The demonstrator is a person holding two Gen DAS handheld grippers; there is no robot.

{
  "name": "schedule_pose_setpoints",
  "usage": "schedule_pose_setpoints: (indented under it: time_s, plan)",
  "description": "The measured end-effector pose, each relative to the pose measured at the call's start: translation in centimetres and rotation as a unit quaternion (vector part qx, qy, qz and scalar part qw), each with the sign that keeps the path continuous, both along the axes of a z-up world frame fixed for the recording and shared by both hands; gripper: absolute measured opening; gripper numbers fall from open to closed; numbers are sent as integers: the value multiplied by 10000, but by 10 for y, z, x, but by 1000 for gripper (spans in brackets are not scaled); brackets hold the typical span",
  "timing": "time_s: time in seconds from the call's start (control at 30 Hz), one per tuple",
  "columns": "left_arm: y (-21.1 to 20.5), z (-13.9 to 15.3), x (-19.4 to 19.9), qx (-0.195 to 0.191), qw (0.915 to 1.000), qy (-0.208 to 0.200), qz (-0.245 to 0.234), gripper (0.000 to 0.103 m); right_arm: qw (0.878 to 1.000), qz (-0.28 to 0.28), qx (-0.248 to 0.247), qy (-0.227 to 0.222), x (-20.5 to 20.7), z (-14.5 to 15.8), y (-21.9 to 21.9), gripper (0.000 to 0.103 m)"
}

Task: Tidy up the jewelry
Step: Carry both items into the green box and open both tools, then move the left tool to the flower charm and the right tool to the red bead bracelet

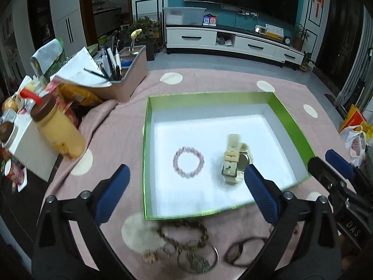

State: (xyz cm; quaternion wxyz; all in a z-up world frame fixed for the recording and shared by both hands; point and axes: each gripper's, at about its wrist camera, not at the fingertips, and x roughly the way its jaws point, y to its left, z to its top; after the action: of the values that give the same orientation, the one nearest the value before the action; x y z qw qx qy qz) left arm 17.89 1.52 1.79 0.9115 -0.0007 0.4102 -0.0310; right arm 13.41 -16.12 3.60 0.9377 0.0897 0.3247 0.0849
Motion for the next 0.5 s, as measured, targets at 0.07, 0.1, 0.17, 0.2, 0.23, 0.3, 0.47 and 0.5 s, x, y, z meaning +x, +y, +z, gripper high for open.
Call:
schedule_pose_setpoints:
  time_s: [0.07, 0.1, 0.17, 0.2, 0.23, 0.3, 0.47, 0.5]
  plan:
    - [3, 1, -12, -104, 9999, 70, -29, 101, 9999, -59, -73, -53, -16, 1, -2, 78]
    - [5, 0, -16, -163, 9998, 102, -38, 101, 9999, -93, -101, -71, -22, 1, -3, 81]
    - [10, -1, -25, -351, 9991, 214, -50, 101, 9998, -98, -139, -99, -36, 2, -4, 83]
    - [14, -3, -30, -509, 9982, 315, -36, 101, 9998, -104, -149, -115, -42, 2, -5, 84]
    - [17, -4, -34, -669, 9970, 399, -23, 101, 9997, -114, -161, -132, -51, 2, -6, 84]
    - [24, -6, -43, -959, 9939, 534, 63, 101, 9997, -133, -145, -125, -61, 1, -8, 86]
    - [35, -3, -68, -1705, 9842, 464, 72, 101, 9998, -123, -74, -102, -88, 0, -12, 86]
    - [36, -2, -77, -1897, 9813, 324, -7, 101, 9998, -138, -55, -107, -92, 0, -13, 86]
